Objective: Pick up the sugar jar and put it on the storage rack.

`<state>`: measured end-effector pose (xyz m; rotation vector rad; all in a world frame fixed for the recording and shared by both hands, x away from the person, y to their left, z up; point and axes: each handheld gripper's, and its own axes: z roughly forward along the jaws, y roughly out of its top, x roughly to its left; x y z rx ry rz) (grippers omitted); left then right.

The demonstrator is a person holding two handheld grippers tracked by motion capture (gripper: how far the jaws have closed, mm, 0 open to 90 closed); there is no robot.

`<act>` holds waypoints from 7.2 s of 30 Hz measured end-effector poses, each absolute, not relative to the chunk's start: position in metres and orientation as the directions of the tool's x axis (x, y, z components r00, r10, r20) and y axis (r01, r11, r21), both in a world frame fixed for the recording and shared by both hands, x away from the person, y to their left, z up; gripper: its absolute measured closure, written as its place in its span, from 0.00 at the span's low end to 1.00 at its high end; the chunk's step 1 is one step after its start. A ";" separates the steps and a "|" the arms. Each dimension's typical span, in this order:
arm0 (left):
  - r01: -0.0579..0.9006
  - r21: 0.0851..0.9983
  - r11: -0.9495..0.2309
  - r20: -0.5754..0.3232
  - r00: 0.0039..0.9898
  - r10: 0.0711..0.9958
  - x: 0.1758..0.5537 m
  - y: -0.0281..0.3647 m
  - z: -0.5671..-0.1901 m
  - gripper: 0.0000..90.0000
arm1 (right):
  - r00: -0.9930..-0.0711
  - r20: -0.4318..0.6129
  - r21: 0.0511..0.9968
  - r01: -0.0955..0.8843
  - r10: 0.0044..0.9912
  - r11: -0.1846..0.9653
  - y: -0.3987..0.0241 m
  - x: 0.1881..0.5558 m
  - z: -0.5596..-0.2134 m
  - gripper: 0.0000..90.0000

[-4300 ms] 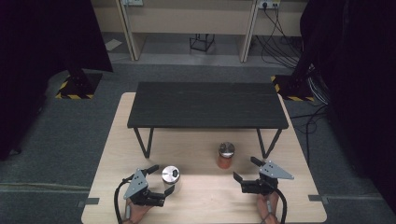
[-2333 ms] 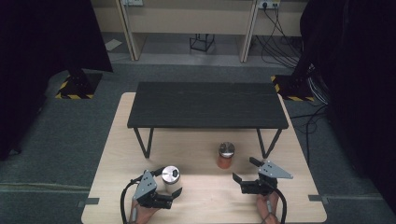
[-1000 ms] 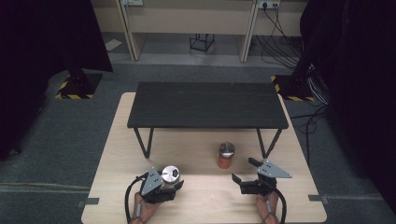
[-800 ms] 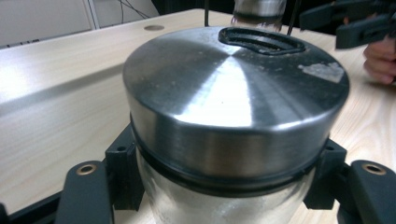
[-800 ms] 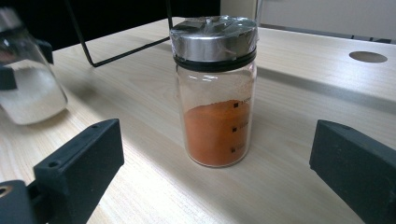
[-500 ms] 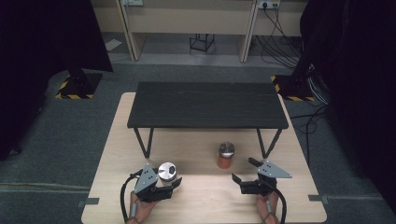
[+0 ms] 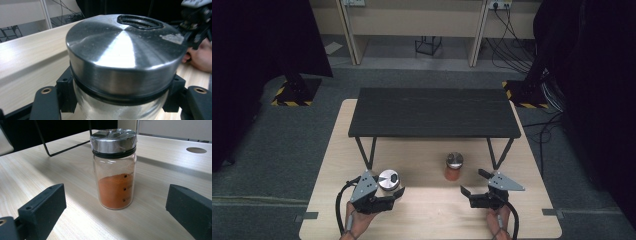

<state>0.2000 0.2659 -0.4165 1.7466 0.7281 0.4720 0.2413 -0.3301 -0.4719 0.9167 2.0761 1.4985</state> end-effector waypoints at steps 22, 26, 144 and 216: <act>0.228 0.949 -0.220 -0.031 0.759 0.651 0.239 0.259 -0.287 0.35 | -0.697 0.043 0.941 0.268 0.716 0.205 -0.330 0.242 -0.472 0.03; 0.229 0.947 -0.227 -0.012 0.728 0.685 0.249 0.252 -0.264 0.35 | -0.697 0.043 0.941 0.268 0.716 0.205 -0.330 0.242 -0.472 0.03; 0.135 0.991 -0.014 -0.074 0.624 0.778 0.233 0.259 -0.334 0.00 | -0.701 0.045 0.937 0.277 0.712 0.214 -0.329 0.243 -0.471 0.03; 0.187 0.977 -0.099 -0.053 0.668 0.742 0.212 0.248 -0.512 0.01 | -0.712 0.028 0.933 0.271 0.702 0.238 -0.327 0.244 -0.469 0.03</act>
